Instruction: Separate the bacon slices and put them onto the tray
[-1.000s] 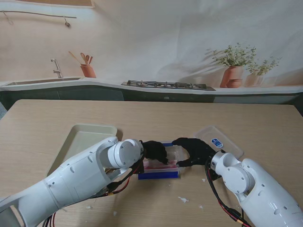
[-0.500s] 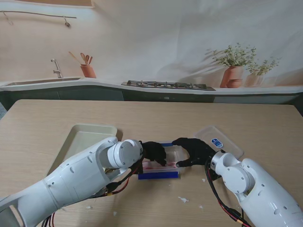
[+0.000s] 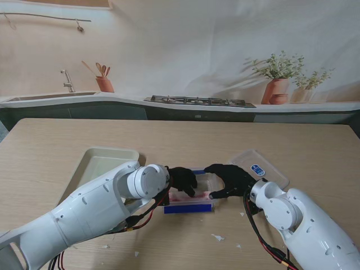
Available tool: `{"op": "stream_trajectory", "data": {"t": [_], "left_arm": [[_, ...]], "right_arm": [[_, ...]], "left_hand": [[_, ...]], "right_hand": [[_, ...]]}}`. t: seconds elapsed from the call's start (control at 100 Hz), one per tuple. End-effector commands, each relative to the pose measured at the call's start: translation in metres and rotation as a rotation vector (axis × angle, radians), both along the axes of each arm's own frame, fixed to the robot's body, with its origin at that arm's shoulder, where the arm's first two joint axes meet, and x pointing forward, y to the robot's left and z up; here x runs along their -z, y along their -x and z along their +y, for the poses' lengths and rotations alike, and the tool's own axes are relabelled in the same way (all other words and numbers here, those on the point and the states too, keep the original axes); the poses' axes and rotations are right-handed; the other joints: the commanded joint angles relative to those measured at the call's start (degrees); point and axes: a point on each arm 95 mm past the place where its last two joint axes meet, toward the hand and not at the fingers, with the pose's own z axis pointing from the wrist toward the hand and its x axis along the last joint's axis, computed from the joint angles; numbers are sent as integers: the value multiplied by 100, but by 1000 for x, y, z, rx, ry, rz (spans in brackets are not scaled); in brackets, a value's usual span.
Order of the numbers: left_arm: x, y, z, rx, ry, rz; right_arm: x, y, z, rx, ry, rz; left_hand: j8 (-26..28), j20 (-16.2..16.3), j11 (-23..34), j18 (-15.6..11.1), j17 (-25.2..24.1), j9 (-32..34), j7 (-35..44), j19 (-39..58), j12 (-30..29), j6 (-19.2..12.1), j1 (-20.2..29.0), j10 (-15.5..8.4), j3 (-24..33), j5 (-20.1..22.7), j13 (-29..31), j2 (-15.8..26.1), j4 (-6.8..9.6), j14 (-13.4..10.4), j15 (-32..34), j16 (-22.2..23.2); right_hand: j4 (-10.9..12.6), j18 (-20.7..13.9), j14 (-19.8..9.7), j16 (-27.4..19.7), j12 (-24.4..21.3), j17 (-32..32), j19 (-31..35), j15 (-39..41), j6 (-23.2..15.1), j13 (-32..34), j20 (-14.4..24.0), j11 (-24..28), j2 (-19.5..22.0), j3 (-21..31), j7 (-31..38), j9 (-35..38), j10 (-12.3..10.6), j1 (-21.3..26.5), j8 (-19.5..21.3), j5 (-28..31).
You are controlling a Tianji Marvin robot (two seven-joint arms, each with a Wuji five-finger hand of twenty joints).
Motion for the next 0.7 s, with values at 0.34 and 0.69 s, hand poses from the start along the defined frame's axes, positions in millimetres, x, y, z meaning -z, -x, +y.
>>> {"op": "stream_trajectory", "data": {"t": [0.34,0.69], "left_arm": [[3,3,-4,39,-27,3],[3,3,-5,79,-45,-47]], "right_arm": [[3,3,4,-6,-2,19],[3,2,4,-6,-3,18]], "left_hand": [[292,-152,-55,-82,-270,983,580,-310,771,-626,546,-753,-291,554,435,-237,-279,-117,191,84],[160,-336,-1128,-158,-369,-260,315,-701,-2258,-781,-162,-322,-214,359,-554,309,80,109,-1245,-939]], "right_hand": [[-80,-2,-204,35,40,21,68,3,12,-157,148,115,59,-25,-57,-72,-153,77,-72,-66],[-79,-1,-200,35,39,19,68,3,13,-160,149,113,56,-36,-55,-73,-154,80,-74,-69]]}}
